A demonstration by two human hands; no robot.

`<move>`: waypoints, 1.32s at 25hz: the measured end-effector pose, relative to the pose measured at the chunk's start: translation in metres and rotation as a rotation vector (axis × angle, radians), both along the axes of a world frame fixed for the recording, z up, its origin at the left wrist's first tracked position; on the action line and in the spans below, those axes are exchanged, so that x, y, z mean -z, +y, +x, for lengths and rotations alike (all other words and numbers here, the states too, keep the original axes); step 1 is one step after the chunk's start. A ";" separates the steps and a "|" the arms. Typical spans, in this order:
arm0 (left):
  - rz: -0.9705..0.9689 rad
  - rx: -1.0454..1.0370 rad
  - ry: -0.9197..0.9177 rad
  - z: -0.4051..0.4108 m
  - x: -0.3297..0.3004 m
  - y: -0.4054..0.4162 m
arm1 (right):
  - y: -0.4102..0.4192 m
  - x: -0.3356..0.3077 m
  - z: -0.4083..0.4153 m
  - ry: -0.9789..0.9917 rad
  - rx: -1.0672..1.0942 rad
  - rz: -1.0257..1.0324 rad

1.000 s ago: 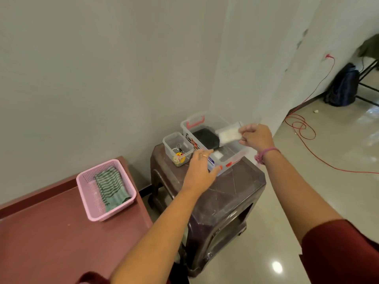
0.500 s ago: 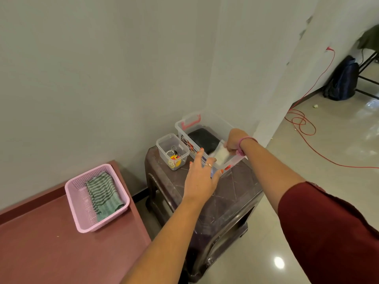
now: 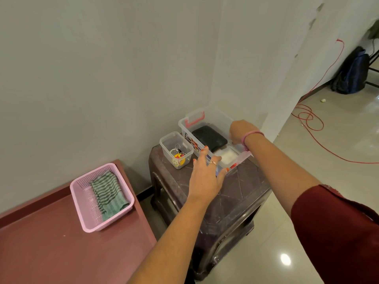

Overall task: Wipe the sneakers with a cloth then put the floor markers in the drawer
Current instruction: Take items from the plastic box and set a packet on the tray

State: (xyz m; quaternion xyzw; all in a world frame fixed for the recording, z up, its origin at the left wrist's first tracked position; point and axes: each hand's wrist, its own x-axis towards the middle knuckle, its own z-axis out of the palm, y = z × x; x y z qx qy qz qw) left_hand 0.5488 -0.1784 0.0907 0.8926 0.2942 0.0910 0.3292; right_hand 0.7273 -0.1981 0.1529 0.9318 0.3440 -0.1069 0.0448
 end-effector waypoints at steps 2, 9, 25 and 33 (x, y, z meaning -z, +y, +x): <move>-0.004 0.000 0.002 0.000 -0.001 -0.001 | -0.002 0.004 -0.004 0.075 -0.042 -0.057; 0.009 0.032 -0.015 0.001 -0.001 0.005 | -0.004 0.030 -0.023 0.159 0.015 -0.086; -0.023 -0.108 -0.218 -0.075 -0.018 0.004 | -0.026 -0.011 -0.075 0.130 0.008 0.626; -0.063 -0.374 -0.353 -0.234 -0.012 0.026 | -0.010 -0.001 -0.197 0.370 -0.040 0.868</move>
